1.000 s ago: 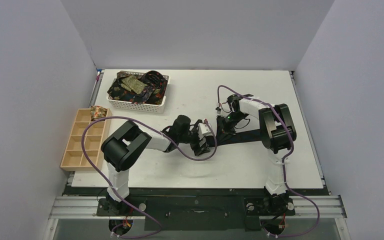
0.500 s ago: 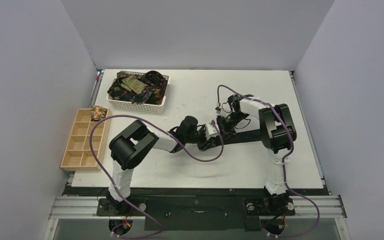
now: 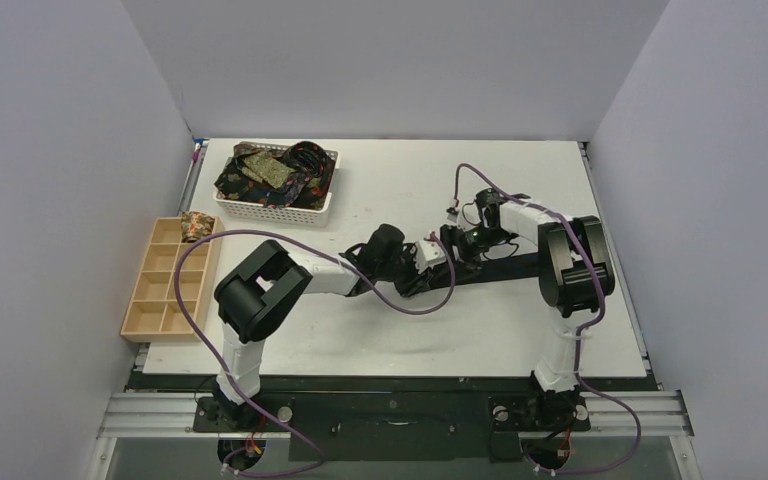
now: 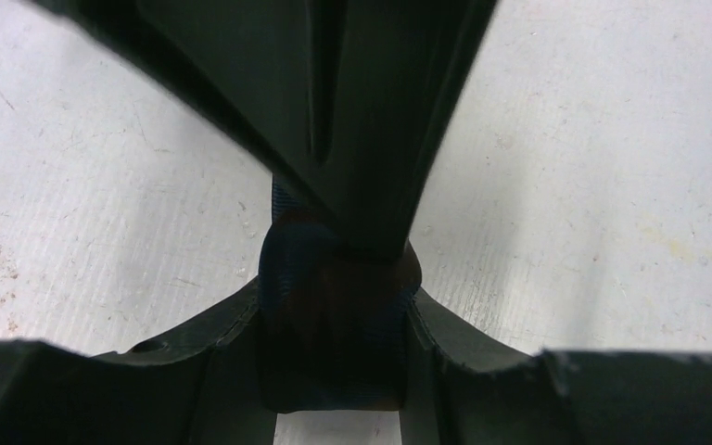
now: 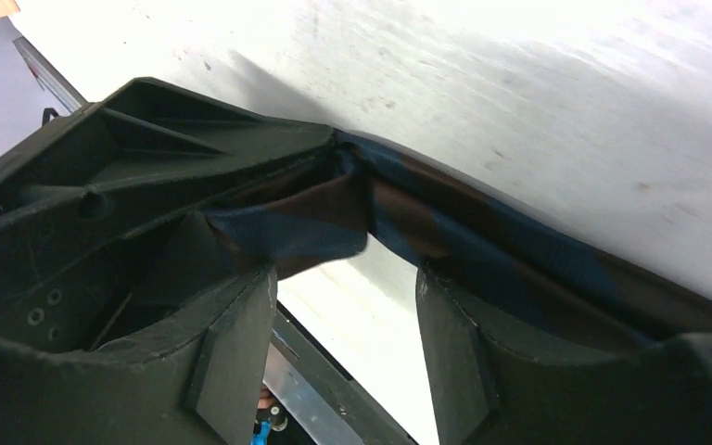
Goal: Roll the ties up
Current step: Roll the tie at the center of the board.
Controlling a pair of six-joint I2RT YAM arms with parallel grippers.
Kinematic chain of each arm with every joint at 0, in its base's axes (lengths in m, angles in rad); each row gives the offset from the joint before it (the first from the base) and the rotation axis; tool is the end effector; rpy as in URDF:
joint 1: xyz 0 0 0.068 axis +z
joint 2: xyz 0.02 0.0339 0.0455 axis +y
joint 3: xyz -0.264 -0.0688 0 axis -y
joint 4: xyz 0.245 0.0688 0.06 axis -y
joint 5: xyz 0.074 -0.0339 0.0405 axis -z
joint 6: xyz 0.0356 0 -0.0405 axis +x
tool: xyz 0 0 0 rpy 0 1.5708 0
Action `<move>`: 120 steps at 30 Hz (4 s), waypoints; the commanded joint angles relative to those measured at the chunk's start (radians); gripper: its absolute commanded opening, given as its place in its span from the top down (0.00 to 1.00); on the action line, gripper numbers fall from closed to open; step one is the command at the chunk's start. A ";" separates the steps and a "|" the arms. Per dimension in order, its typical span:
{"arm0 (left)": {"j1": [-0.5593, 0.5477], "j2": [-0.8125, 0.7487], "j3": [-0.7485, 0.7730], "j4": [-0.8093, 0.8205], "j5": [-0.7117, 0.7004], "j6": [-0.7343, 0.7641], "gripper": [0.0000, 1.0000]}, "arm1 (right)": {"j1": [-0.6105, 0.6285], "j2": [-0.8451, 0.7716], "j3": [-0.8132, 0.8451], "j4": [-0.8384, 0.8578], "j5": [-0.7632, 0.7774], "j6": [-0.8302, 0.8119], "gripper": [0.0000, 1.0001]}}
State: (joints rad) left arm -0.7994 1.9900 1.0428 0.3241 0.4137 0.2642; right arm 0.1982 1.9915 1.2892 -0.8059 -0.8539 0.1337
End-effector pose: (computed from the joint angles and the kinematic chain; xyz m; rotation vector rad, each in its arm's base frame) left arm 0.2726 -0.3009 0.1286 1.3324 1.7933 -0.7507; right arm 0.3474 0.0971 0.1448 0.1295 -2.7844 -1.2650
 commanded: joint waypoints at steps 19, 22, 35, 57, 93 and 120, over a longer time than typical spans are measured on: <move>-0.013 0.078 0.078 -0.385 -0.095 0.013 0.83 | 0.091 0.007 0.108 0.017 -0.037 -0.003 0.66; -0.013 0.079 0.083 -0.391 -0.084 0.015 0.82 | 0.060 0.046 0.094 0.006 0.015 -0.014 0.93; 0.023 0.064 0.091 -0.292 0.013 -0.021 0.39 | 0.001 0.124 0.129 -0.088 0.276 -0.180 1.00; 0.005 0.117 0.103 0.072 0.035 -0.149 0.28 | 0.075 0.124 0.087 0.039 0.354 -0.087 1.00; 0.047 0.014 -0.012 -0.317 -0.035 0.078 0.78 | 0.099 0.087 0.170 -0.012 0.014 -0.001 0.96; 0.055 0.057 -0.168 0.613 0.128 -0.232 0.04 | 0.054 0.213 0.150 -0.098 0.364 -0.154 1.00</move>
State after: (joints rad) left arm -0.7296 1.9881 0.8707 0.7113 0.5297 0.0895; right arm 0.2222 2.1391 1.4693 -0.9413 -0.7261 0.0692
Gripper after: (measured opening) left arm 0.966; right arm 0.022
